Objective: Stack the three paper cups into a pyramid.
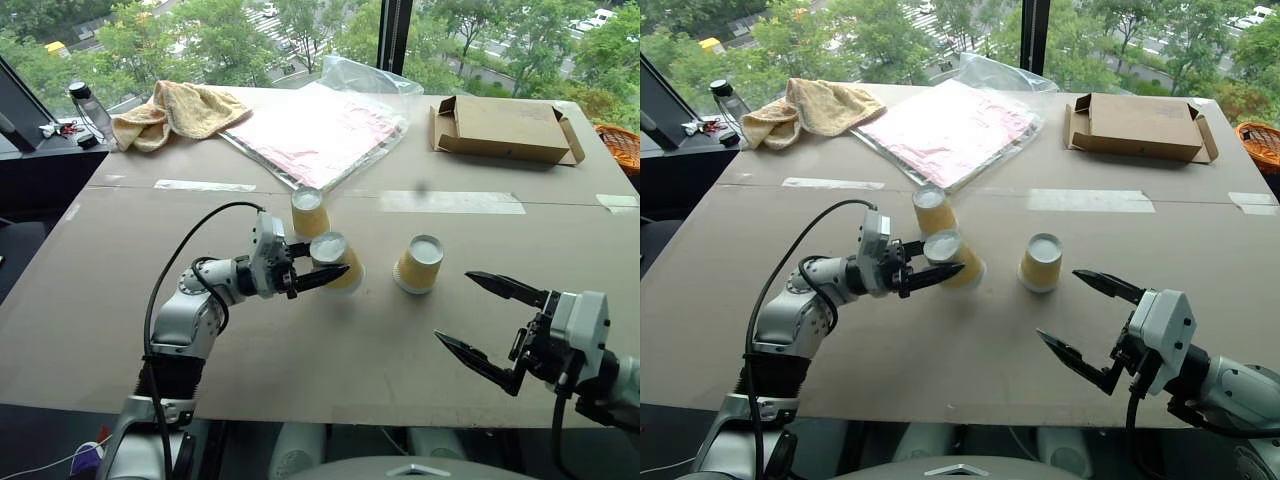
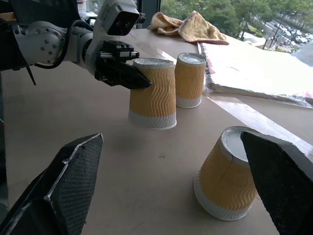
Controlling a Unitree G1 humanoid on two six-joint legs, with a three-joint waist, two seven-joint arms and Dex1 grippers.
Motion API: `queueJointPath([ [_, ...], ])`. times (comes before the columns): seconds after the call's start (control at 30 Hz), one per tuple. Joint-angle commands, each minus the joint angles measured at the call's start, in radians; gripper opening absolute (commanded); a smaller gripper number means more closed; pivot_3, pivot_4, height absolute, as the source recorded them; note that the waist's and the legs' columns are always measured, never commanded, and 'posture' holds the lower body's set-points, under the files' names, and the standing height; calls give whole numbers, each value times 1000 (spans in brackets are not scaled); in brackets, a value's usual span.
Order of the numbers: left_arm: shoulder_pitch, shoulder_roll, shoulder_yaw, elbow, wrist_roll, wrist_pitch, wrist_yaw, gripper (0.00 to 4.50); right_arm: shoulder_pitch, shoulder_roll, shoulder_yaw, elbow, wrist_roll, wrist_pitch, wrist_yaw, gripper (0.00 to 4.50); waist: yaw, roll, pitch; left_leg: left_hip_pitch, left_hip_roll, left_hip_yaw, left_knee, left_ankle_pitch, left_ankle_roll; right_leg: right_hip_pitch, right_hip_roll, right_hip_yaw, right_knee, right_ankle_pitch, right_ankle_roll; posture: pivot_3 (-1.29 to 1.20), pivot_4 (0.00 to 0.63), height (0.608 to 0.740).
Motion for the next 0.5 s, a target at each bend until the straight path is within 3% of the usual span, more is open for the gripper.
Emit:
queueJointPath([
  [0.03, -47, -39, -35, 26, 39, -31, 17, 2508, 26, 7, -35, -67, 9, -5, -33, 4500, -1, 0, 0, 0, 0, 0, 0, 0, 0, 0, 0, 0, 0, 0, 0, 0, 150, 740],
  [0.5, -133, -128, -152, 228, 211, -213, -6, 2508, 103, 15, -50, -140, -17, -10, -134, 4500, 4, 0, 0, 0, -1, 0, 0, 0, 0, 1, 0, 0, 0, 0, 0, 0, 150, 740],
])
